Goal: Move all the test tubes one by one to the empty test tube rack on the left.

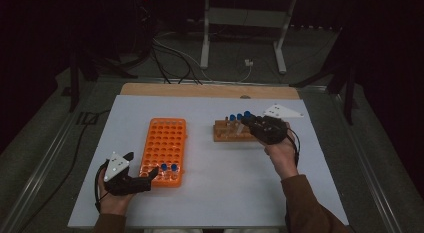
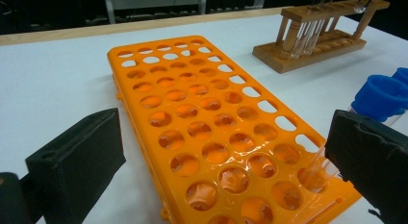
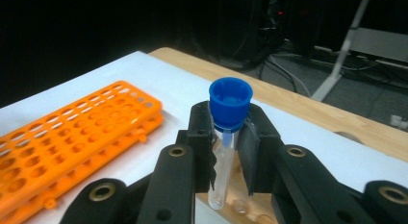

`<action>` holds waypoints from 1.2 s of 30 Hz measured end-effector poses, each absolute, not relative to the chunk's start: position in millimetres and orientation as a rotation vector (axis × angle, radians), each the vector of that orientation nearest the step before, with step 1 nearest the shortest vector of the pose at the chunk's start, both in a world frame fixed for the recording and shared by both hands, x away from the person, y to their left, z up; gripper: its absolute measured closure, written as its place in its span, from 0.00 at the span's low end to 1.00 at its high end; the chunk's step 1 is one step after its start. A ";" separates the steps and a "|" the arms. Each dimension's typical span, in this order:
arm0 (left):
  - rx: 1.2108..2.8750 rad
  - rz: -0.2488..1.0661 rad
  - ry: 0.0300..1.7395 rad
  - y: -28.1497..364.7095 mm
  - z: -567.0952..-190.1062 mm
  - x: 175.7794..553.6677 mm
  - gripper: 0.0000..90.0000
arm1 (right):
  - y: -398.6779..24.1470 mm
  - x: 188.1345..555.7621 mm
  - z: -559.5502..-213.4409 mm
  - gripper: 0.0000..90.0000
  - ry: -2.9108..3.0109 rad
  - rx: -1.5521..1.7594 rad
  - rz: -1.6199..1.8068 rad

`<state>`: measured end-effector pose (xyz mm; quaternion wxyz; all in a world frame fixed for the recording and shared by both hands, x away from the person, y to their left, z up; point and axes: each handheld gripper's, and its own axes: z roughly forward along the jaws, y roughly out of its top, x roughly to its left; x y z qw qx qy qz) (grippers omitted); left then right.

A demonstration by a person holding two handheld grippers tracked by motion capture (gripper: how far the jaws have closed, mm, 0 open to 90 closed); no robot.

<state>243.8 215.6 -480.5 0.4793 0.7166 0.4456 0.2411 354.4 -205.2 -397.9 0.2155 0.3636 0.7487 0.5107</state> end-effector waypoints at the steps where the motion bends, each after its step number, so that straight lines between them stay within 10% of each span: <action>1: 1.749 0.590 1.088 215.6 -480.5 243.9 0.01 | -201.2 353.3 -398.9 0.86 2.087 0.998 1.421; 36: 1.688 0.643 1.046 199.1 -444.9 270.9 0.01 | -90.4 342.8 -400.1 0.85 2.328 0.783 1.542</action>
